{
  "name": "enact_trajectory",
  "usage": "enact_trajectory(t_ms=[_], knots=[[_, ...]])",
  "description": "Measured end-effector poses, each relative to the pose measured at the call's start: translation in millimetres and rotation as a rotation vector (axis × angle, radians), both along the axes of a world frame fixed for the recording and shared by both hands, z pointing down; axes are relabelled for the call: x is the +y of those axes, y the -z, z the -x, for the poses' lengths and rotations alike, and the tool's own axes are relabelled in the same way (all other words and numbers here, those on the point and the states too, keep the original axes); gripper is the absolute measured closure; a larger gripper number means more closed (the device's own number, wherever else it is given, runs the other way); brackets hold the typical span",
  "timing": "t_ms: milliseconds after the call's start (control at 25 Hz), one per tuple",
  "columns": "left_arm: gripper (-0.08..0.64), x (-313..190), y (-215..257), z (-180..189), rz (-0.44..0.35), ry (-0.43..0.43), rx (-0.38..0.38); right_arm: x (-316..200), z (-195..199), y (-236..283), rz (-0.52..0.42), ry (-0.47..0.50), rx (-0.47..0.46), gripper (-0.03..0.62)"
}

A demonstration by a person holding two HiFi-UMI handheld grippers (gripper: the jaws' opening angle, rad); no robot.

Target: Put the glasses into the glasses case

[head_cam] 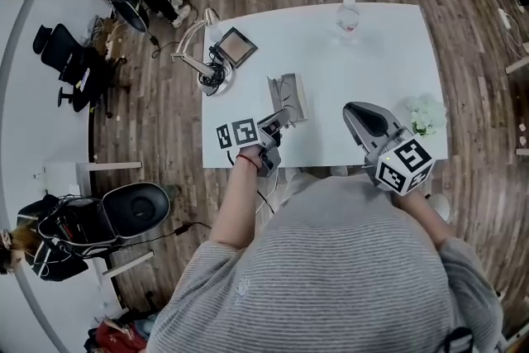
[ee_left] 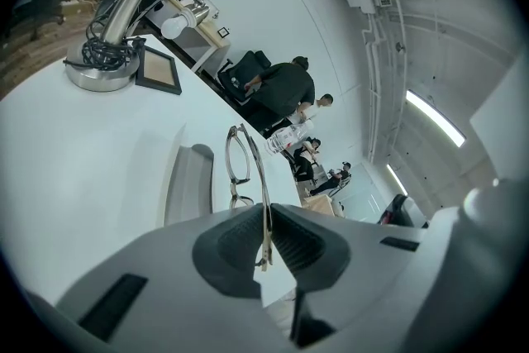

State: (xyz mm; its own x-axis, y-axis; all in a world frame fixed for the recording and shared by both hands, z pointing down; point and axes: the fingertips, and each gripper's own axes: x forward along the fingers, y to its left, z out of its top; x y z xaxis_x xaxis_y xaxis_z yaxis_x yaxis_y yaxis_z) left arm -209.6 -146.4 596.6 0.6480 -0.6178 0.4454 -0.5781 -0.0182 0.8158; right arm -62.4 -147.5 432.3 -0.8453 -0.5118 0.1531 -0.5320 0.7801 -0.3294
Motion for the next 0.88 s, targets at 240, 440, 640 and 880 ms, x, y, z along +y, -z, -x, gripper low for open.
enact_trajectory(t_ms=[240, 440, 640, 880], knots=[[0.523, -2, -13, 2, 0.022, 0.008, 0.005, 1, -3, -7, 0.0, 0.002, 0.005, 0.575], [0.523, -5, -23, 5, 0.045, 0.008, 0.012, 2, -2, -9, 0.001, 0.011, 0.006, 0.575], [0.523, -10, -31, 6, 0.068, 0.004, 0.008, 3, 2, -6, 0.005, 0.027, 0.013, 0.575], [0.523, -14, -43, 13, 0.094, 0.003, 0.003, 1, 6, -10, 0.01, 0.027, 0.01, 0.577]])
